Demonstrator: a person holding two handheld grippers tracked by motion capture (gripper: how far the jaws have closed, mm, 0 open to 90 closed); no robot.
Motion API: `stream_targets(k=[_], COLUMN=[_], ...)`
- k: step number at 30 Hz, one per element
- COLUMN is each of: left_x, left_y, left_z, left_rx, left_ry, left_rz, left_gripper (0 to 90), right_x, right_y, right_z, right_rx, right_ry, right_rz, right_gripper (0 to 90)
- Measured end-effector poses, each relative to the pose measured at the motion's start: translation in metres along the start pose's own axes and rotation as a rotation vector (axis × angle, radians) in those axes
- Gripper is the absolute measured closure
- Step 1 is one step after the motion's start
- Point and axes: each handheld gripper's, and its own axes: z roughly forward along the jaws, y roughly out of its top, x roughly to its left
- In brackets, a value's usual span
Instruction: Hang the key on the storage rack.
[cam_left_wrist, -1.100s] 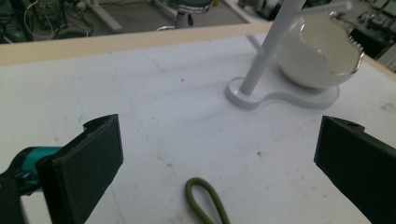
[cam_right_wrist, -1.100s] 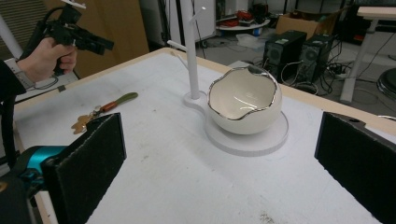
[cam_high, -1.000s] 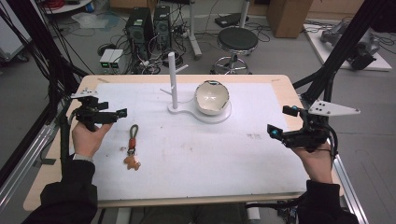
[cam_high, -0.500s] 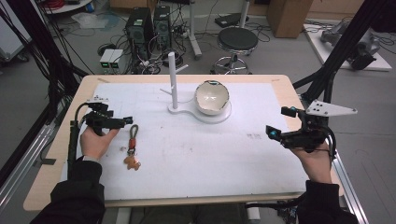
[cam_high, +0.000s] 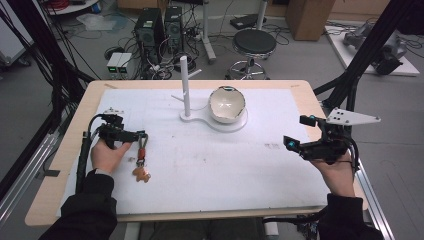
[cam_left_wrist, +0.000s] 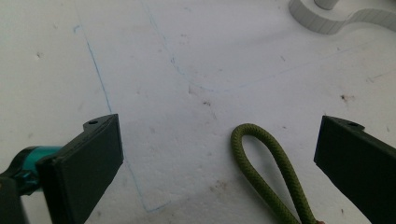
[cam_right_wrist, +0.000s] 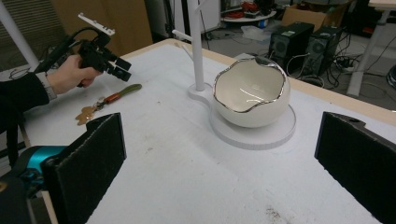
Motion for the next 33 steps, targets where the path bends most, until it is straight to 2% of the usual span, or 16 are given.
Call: stream_targets(k=[6, 9, 14, 18, 22, 26, 28, 30, 33], left_x=[0.002, 0.002, 0.000, -0.003, -0.008, -0.009, -0.012, -0.016, -0.019], left_y=[-0.004, -0.005, -0.006, -0.007, -0.008, -0.008, -0.008, -0.008, -0.008], left_z=[0.007, 0.009, 0.014, 0.015, 0.015, 0.014, 0.013, 0.012, 0.011], left_rx=[0.036, 0.036, 0.060, 0.069, 0.073, 0.077, 0.072, 0.070, 0.069], left_ry=[0.033, 0.042, 0.056, 0.085, 0.140, 0.148, 0.132, 0.116, 0.091], left_rz=[-0.004, -0.012, 0.007, 0.033, 0.063, 0.074, 0.084, 0.114, 0.128], left_gripper=[1.8, 1.8, 4.9, 8.5, 14.7, 18.1, 23.6, 35.3, 48.4], right_x=[0.001, 0.002, 0.002, 0.003, 0.002, 0.002, 0.002, 0.002, 0.002], right_y=[0.001, 0.000, 0.001, 0.001, 0.000, -0.001, -0.001, -0.001, -0.002], right_z=[0.000, 0.001, 0.002, 0.002, 0.004, 0.005, 0.006, 0.007, 0.008], right_rx=[-0.002, 0.001, 0.001, 0.006, 0.010, 0.019, 0.024, 0.031, 0.037], right_ry=[0.003, 0.009, 0.011, 0.012, 0.014, 0.014, 0.013, 0.016, 0.014], right_rz=[-0.005, -0.008, -0.012, -0.010, -0.013, -0.009, -0.010, -0.007, -0.004], right_gripper=[1.0, 1.0, 1.0, 1.0, 1.0, 1.0, 1.0, 1.0, 1.0])
